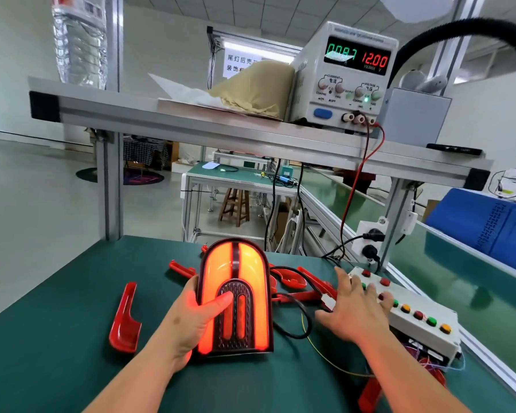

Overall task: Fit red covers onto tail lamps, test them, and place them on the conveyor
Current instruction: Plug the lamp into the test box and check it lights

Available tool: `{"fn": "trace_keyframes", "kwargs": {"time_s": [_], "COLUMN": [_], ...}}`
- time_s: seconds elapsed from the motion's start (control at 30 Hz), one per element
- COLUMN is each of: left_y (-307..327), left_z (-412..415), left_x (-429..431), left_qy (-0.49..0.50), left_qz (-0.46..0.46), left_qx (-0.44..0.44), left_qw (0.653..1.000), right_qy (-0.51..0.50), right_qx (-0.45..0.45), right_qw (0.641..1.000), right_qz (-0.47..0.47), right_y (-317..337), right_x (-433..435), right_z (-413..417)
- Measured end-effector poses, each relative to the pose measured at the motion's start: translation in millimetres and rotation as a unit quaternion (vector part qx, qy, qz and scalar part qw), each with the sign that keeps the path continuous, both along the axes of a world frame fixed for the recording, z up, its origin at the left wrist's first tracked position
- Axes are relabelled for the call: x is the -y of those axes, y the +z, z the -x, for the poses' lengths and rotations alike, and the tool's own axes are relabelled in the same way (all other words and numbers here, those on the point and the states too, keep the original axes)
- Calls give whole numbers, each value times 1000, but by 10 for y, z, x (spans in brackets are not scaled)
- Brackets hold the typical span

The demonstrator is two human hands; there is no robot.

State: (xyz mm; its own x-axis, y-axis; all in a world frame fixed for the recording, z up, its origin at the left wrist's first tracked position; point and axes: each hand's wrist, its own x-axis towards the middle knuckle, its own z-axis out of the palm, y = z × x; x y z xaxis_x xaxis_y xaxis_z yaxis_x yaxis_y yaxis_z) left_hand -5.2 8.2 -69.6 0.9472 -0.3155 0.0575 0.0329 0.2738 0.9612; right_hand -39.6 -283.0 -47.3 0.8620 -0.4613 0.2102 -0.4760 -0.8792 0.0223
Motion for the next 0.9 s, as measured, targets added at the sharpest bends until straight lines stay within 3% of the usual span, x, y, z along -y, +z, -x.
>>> {"fn": "trace_keyframes", "kwargs": {"time_s": [0.2, 0.37, 0.6, 0.8, 0.9], "left_y": [8, 9, -34, -88, -73], "left_z": [-4, -13, -39, -78, -65], "left_x": [23, 20, -15, -15, -8], "left_qy": [18, 8, 17, 26, 19], "left_qz": [-10, 16, 12, 33, 40], "left_qx": [5, -41, -65, -79, -79], "left_qw": [1000, 999, 998, 996, 996], "right_qy": [32, 34, 33, 27, 0], "right_qx": [-56, -75, -63, 0, 23], "right_qw": [994, 993, 996, 997, 996], "right_qz": [84, 86, 57, -76, -82], "right_y": [49, 69, 29, 110, 190], "right_x": [-10, -10, -12, 4, 85], "right_z": [27, 30, 33, 100, 230]}}
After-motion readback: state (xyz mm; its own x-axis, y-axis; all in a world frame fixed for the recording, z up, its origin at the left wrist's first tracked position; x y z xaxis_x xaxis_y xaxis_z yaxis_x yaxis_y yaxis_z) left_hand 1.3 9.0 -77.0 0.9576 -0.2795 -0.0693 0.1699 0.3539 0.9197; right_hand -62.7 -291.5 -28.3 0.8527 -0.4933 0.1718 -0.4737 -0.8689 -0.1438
